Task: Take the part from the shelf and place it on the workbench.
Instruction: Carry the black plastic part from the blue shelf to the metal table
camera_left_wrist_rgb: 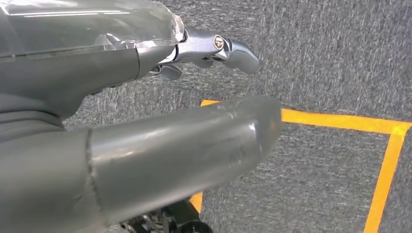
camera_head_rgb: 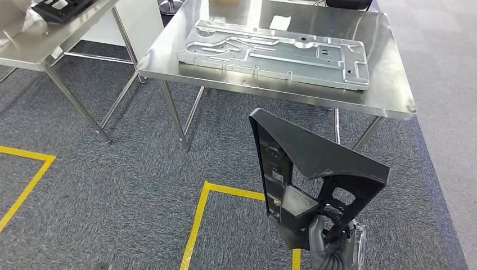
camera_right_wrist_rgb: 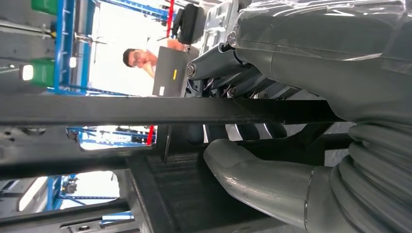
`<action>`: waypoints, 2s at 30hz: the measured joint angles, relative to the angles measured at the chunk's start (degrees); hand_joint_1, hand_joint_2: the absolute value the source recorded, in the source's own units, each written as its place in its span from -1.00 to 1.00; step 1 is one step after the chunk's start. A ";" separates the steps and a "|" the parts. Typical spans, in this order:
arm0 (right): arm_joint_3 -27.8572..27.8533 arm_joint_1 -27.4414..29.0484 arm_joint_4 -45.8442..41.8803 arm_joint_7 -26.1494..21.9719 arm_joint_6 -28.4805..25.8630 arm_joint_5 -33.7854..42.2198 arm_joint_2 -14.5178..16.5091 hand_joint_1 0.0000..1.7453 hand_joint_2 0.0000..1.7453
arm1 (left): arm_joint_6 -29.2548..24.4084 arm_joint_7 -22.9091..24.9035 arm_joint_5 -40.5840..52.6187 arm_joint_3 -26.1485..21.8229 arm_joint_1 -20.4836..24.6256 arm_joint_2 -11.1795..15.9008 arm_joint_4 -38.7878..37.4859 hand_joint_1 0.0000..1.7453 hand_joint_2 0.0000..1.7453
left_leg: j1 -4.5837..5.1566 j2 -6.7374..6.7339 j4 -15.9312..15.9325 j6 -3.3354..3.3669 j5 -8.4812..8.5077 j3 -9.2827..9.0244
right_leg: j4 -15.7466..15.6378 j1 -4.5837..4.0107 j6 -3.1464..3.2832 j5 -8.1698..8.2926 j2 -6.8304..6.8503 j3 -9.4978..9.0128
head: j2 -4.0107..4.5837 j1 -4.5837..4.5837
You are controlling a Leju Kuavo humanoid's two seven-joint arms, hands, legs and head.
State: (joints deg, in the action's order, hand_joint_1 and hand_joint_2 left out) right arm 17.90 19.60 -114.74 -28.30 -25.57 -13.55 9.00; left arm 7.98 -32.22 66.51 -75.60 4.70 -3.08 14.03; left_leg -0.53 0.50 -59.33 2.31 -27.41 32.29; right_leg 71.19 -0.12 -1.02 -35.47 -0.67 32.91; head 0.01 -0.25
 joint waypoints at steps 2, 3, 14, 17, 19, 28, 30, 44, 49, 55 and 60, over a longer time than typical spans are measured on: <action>-0.03 0.17 0.03 0.11 -0.05 -0.01 -0.01 1.00 1.00 | -0.02 0.08 0.00 0.00 -0.08 -0.02 0.00 -1.00 -1.00 | -0.03 0.03 0.22 0.02 -0.67 -0.84 | 3.01 0.41 -0.50 -2.63 0.11 3.70 | -0.01 0.01; -0.05 0.25 0.03 0.20 -0.09 -0.04 -0.02 1.00 1.00 | -0.03 0.13 0.01 0.00 -0.14 -0.03 0.00 -1.00 -1.00 | -0.05 0.07 0.23 -0.06 -1.07 -1.33 | 2.34 0.55 -0.62 -2.26 0.18 4.51 | -0.01 -0.01; -0.03 0.73 0.31 1.07 -0.52 -0.60 0.02 1.00 1.00 | -0.12 0.12 -0.02 0.00 0.11 -0.13 0.00 -1.00 -1.00 | -0.07 -0.10 -5.06 -3.12 -6.50 -2.42 | -12.27 0.63 2.46 8.86 0.57 0.71 | 0.00 0.57; 0.00 0.79 0.51 1.39 -0.50 -0.78 0.04 1.00 1.00 | -0.10 0.28 -0.07 0.00 0.09 -0.09 0.00 -1.00 -1.00 | -0.17 -0.14 -13.89 -3.84 -10.83 2.84 | -12.25 0.51 2.71 8.56 0.60 0.77 | -0.01 0.82; 0.00 0.83 0.83 1.77 -0.51 -0.92 0.04 1.00 1.00 | -0.04 0.56 -0.10 0.00 -0.09 -0.09 0.00 -1.00 -1.00 | -0.19 -0.15 -12.60 -4.02 -8.72 3.21 | -12.21 0.47 2.61 8.34 0.53 0.55 | -0.01 0.84; -0.07 0.85 1.76 2.02 -0.62 -1.15 0.04 1.00 1.00 | 0.00 0.79 -0.07 0.00 -0.10 -0.13 0.00 -1.00 -1.00 | -0.10 -0.36 0.37 -1.02 -0.62 -0.87 | -10.32 0.20 0.30 6.31 0.54 0.56 | -0.01 0.62; -0.10 0.82 1.87 2.09 -0.63 -1.20 0.04 1.00 1.00 | 0.00 0.77 -0.07 0.00 0.05 -0.14 0.00 -1.00 -1.00 | -0.17 -0.39 0.61 -0.49 -0.52 -0.93 | -4.24 0.39 -0.17 3.01 0.54 3.59 | -0.01 0.35; -0.86 0.27 4.29 2.91 1.52 -0.87 0.13 1.00 1.00 | -1.91 3.17 2.82 1.10 0.50 -0.07 0.00 -1.00 -1.00 | 0.03 -0.24 -2.02 -2.95 -4.28 -1.69 | -13.53 0.44 2.05 8.50 0.60 -0.09 | 0.00 0.40; -1.34 0.21 6.59 2.10 2.57 -0.06 0.40 1.00 1.00 | -3.01 5.53 4.19 2.28 0.34 0.08 0.00 -1.00 -1.00 | -0.22 -0.28 -15.26 -3.72 -7.37 6.81 | -13.65 0.45 2.49 7.18 0.64 -1.69 | -0.01 0.53; -2.77 0.43 8.00 0.58 4.02 -0.30 0.97 1.00 1.00 | -3.71 6.87 4.59 3.01 0.52 0.62 -0.02 -1.00 -1.00 | 0.12 -0.21 -0.47 -2.71 1.12 1.38 | -13.50 0.19 1.11 5.07 0.47 -3.86 | 0.00 0.39; -5.13 1.57 7.88 -0.15 4.51 -3.05 1.15 1.00 1.00 | -4.25 6.94 4.53 3.49 1.11 1.54 -0.02 -1.00 -1.00 | -0.12 -0.19 0.54 -0.98 0.90 0.60 | -8.59 0.38 -0.34 2.14 0.50 -1.66 | -0.01 0.07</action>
State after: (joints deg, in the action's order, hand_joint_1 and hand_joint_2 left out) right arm 12.77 21.17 -106.86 -28.45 -21.06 -16.60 10.16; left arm 3.73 -25.28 71.05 -72.12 5.81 -1.54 14.01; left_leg -0.65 0.31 -58.79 1.32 -26.51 32.89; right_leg 62.60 0.26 -1.36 -33.33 -0.17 31.26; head 0.00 -0.18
